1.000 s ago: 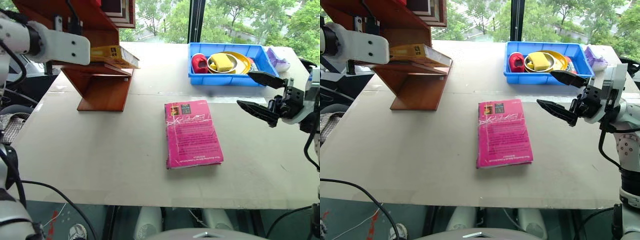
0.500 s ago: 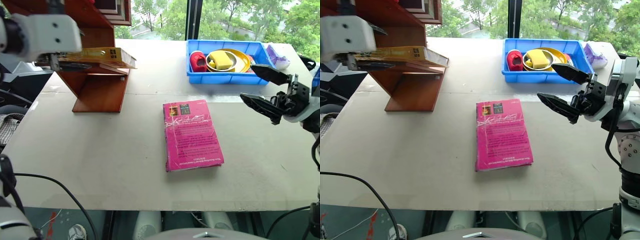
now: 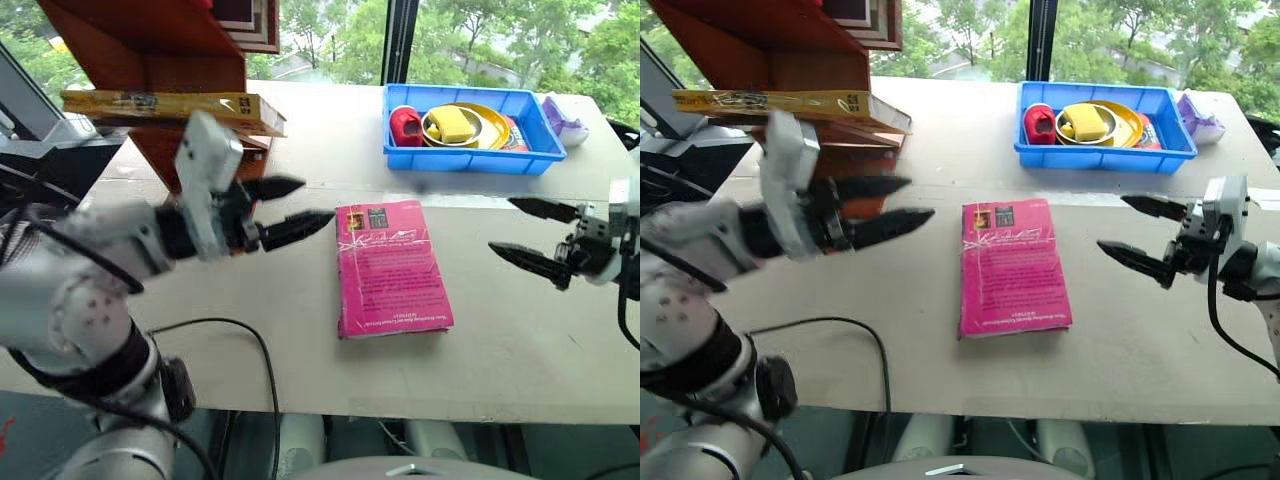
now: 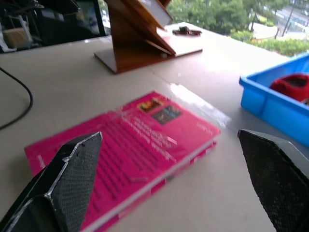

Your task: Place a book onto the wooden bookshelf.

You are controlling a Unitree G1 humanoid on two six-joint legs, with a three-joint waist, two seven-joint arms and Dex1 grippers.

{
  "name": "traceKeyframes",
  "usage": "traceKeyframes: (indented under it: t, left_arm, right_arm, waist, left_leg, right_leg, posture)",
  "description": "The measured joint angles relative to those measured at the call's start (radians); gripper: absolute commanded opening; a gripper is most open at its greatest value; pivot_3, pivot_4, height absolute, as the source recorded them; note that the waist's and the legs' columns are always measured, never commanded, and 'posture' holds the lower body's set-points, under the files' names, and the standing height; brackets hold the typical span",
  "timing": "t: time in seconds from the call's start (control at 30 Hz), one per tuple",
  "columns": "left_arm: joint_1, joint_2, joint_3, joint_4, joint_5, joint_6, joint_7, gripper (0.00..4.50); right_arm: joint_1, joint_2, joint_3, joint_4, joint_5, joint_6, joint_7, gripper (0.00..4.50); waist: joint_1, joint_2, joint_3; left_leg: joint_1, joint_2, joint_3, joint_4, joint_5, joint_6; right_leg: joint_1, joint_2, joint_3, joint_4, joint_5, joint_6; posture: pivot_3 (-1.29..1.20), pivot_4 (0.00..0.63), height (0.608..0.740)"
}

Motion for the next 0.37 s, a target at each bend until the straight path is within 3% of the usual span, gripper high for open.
traceKeyframes:
  t: [0.23, 0.37]
  left_arm:
    - [0.386, 0.098, 0.005, 0.058, 0.04, -0.331, -0.016, 3.94]
    - [0.478, 0.136, 0.006, 0.115, 0.049, -0.444, -0.027, 3.94]
  right_arm:
    - [0.269, -0.047, -0.149, 0.056, -0.074, -0.05, 0.109, 4.5]
    - [0.322, -0.052, -0.177, 0.086, -0.121, -0.092, 0.134, 4.5]
  waist:
    - [0.001, 0.0, 0.0]
    - [0.0, 0.0, 0.0]
  left_leg:
    - [0.012, -0.007, -0.006, -0.003, -0.001, 0.001]
    - [0.014, -0.008, -0.006, -0.001, 0.0, 0.001]
  right_leg:
    - [0.009, -0.002, 0.002, -0.001, -0.004, -0.001]
    - [0.011, -0.004, 0.003, -0.001, -0.005, 0.0]
  posture:
    - [0.0, 0.15, 0.74]
    - [0.0, 0.15, 0.74]
